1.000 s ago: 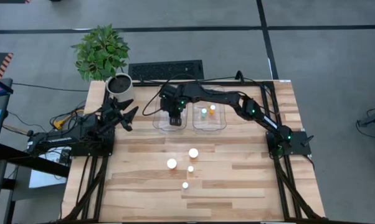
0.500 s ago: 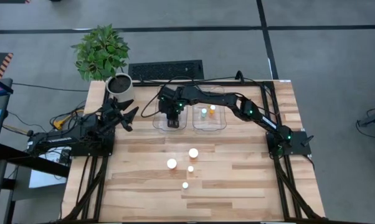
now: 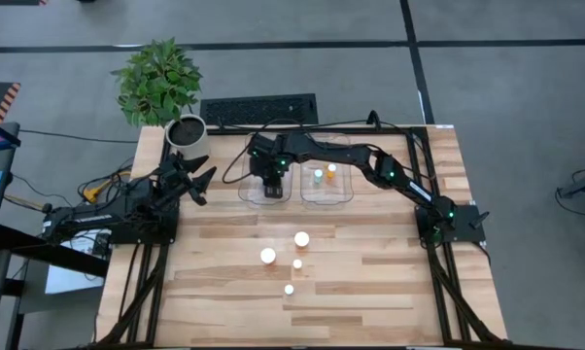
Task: Pick and place medicine bottles into bin by pill shape (circle, oval)
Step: Put the blue capsule bottle into the left transparent bin, then put the right big orange capsule bottle into the left transparent bin
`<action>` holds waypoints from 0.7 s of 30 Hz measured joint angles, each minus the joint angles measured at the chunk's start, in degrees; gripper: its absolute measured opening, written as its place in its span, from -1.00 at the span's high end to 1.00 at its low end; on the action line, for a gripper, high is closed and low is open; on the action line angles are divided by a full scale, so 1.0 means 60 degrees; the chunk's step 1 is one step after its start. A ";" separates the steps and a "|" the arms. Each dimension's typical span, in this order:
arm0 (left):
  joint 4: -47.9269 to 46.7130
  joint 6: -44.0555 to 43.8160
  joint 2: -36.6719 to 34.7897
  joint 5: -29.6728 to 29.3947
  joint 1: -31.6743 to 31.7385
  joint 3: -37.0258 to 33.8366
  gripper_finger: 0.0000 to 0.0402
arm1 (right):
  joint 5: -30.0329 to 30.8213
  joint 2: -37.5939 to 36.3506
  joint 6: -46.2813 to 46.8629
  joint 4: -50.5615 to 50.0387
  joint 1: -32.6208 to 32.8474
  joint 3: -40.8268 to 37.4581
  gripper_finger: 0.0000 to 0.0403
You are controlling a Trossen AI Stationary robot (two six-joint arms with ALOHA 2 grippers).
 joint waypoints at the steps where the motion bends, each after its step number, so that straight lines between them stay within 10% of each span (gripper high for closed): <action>1: 0.0000 0.0000 0.0000 -0.0001 0.0000 0.0000 -0.20 | 0.0001 0.0004 -0.0002 -0.0031 0.0004 -0.0013 0.22; 21: -0.0074 0.0004 0.0000 -0.0004 0.0000 0.0000 -0.20 | 0.0107 0.0025 -0.0312 -0.0732 -0.0024 -0.0011 0.10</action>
